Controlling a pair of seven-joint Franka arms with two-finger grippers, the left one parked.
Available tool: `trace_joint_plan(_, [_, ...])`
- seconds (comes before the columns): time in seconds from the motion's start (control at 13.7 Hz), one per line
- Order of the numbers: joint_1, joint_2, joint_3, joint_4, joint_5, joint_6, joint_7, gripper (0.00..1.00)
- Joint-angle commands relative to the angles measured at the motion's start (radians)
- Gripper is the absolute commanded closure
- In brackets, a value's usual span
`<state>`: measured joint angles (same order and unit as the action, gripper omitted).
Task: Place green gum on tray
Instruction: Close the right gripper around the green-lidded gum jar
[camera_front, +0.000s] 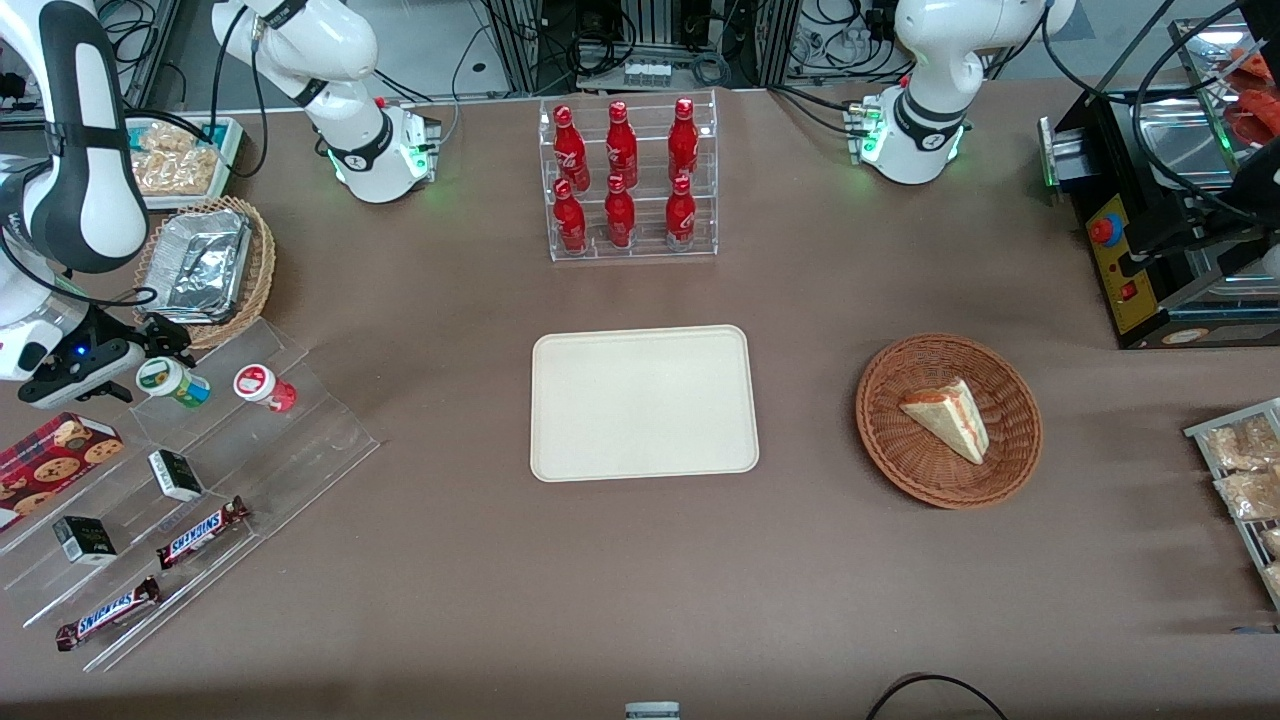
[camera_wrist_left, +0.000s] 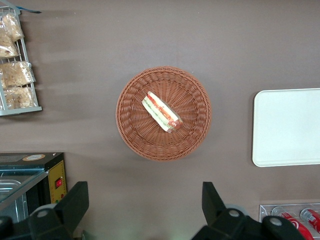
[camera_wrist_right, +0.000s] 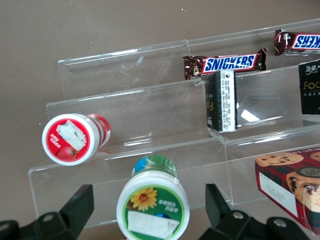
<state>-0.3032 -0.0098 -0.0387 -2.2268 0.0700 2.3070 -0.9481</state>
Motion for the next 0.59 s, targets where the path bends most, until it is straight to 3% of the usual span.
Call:
trace_joint_plan(0.0, [-0.013,0.005,0.005,-0.008,0.019,0.026,-0.029,0.01])
trace_joint_plan(0.29, [-0.013,0.010,0.005,-0.008,0.016,0.026,-0.029,0.04])
trace_joint_plan(0.37, [-0.013,0.013,0.005,-0.007,0.016,0.028,-0.029,0.16])
trace_joint_plan(0.51, [-0.013,0.013,0.005,-0.005,0.016,0.025,-0.072,0.71])
